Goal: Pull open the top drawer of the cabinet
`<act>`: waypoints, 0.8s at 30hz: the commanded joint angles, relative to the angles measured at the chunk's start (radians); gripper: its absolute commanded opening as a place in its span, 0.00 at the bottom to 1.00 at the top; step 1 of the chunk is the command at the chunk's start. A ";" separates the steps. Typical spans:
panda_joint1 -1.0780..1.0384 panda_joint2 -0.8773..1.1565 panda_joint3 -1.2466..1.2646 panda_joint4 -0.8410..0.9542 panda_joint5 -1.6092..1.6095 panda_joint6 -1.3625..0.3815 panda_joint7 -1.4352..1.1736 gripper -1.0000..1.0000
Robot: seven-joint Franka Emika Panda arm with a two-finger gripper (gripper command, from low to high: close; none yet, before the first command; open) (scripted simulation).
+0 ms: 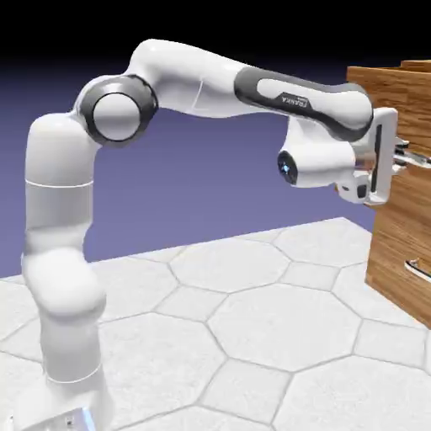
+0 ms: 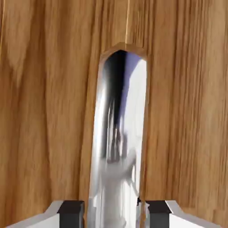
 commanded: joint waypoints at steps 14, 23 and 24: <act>-0.418 -0.047 0.434 -0.058 -0.004 -0.012 0.030 0.00; -0.428 -0.268 0.417 -0.322 -0.043 -0.071 0.112 1.00; -0.428 -0.268 0.417 -0.322 -0.043 -0.071 0.112 1.00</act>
